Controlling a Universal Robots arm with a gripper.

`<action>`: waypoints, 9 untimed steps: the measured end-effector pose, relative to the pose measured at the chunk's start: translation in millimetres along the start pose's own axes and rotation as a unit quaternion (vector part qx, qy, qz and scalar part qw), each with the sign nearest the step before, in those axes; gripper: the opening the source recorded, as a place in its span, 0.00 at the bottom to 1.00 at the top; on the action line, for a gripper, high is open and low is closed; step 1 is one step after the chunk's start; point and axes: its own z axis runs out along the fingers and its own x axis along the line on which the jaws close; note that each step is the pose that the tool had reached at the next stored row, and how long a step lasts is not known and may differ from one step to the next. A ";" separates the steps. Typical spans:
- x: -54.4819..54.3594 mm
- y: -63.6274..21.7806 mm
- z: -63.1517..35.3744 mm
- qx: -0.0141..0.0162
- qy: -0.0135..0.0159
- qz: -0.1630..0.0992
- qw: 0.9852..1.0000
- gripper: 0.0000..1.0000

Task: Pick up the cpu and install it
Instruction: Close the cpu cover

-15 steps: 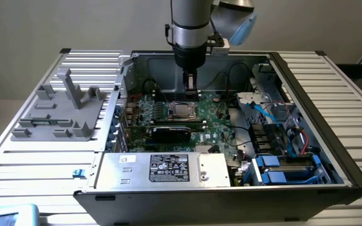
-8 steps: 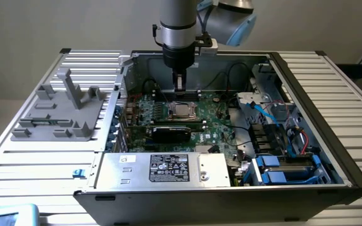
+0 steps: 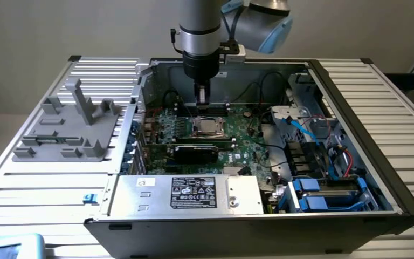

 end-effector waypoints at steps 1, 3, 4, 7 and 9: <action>0.0 -0.1 0.0 0.000 0.000 0.000 1.000 0.11; -0.1 -1.3 0.3 0.001 0.000 0.000 1.000 0.11; -0.1 -1.8 0.3 0.003 0.000 0.000 1.000 0.11; -0.2 -2.5 1.2 0.009 0.000 0.000 1.000 0.11; -0.3 -2.6 3.0 0.009 0.000 0.001 1.000 0.11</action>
